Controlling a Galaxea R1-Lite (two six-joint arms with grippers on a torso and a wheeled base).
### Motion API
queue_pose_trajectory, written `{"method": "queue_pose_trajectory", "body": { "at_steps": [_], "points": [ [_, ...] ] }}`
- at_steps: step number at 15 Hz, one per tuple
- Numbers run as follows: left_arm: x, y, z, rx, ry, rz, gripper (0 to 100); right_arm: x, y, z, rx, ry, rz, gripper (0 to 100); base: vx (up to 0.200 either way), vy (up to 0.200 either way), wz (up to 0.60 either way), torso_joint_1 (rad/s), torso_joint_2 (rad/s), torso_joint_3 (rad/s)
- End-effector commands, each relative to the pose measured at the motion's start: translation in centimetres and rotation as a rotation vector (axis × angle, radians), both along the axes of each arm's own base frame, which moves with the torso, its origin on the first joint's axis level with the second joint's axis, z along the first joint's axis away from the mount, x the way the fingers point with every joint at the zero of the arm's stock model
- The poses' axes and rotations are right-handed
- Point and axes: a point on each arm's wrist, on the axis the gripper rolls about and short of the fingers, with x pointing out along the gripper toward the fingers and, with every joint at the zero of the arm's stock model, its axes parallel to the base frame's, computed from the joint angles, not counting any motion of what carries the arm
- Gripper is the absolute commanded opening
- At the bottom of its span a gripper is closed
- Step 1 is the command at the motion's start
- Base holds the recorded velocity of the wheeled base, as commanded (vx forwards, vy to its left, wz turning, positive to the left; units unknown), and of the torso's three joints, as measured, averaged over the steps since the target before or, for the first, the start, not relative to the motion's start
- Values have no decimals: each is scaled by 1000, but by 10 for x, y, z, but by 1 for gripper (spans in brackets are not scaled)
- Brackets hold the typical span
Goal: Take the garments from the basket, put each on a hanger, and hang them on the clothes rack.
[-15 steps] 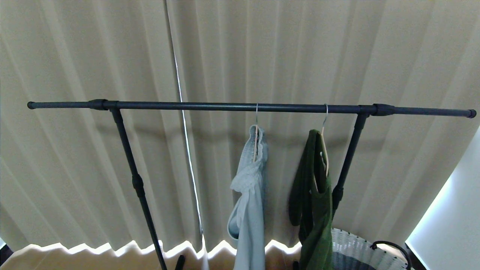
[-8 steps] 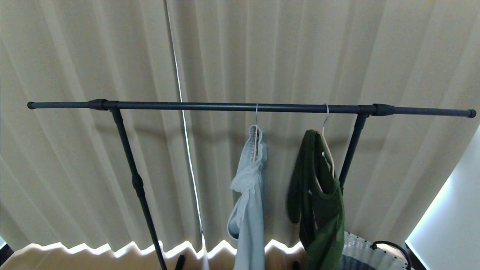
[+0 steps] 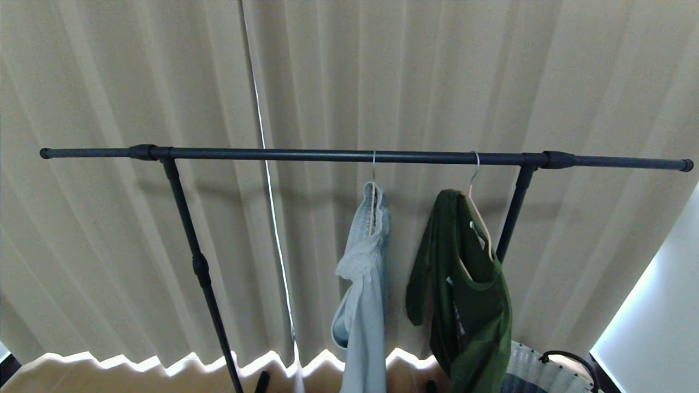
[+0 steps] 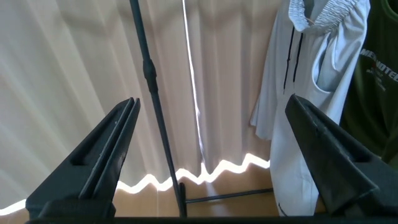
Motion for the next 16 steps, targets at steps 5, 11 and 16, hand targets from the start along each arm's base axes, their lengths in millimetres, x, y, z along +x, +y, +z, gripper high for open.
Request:
{"method": "queue_pose_trajectory", "body": {
  "at_steps": [5, 11, 16],
  "points": [
    [0, 0, 0, -33, 4, 5, 100, 0, 4, -12, 81, -46, 199, 100, 0, 0, 0, 0, 0, 0],
    [0, 0, 0, -48, 6, 9, 100, 1, 4, -11, 147, -74, 185, 100, 0, 0, 0, 0, 0, 0],
    [0, 0, 0, -48, 6, 9, 100, 1, 4, -10, 153, -78, 183, 100, 0, 0, 0, 0, 0, 0]
  ]
}}
